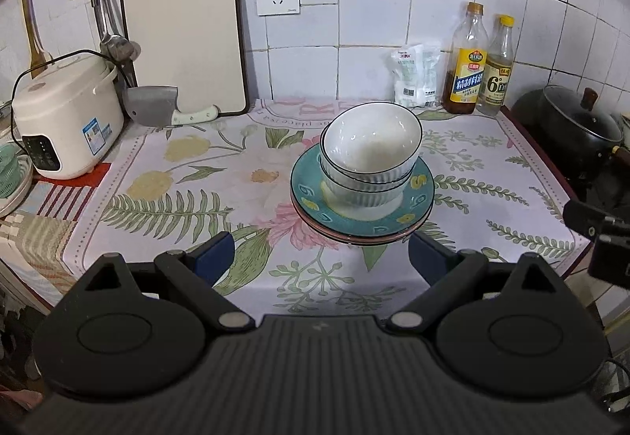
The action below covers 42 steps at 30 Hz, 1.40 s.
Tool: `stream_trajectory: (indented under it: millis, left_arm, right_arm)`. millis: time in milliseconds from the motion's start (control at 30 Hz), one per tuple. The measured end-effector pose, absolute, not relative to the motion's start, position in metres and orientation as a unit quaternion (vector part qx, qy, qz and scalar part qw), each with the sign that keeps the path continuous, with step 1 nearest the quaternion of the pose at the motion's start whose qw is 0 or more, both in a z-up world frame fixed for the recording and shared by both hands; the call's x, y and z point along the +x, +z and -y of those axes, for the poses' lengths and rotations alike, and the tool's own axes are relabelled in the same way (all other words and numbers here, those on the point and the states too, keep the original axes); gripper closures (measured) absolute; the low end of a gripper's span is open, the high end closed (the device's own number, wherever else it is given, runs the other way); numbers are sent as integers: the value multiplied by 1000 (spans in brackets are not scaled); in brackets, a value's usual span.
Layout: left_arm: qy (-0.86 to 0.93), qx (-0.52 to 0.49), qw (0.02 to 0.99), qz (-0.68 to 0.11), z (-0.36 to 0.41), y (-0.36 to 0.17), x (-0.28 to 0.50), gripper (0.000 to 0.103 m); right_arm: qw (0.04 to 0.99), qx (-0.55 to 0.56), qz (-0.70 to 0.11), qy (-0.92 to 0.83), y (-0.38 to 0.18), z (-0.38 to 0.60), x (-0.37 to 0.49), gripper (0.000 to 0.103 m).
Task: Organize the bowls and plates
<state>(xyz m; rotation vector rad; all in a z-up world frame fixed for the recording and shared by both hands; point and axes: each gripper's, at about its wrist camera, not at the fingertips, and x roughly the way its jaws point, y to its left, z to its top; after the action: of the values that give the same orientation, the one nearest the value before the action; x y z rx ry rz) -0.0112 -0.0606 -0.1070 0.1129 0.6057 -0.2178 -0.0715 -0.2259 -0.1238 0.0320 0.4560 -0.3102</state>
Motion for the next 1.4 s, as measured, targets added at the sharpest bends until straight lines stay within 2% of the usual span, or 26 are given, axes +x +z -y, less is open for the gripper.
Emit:
stream_trajectory:
  millis: [533,1400]
  left_arm:
    - [-107,55,949,-292,63,-113,-21,7]
    - [-98,63,951,-285,64,-115,-26,7]
  right_arm:
    - [971,-19,-188,-146,-123,211,-84,1]
    - [966,24,-209,-152,-132,220,-87,1]
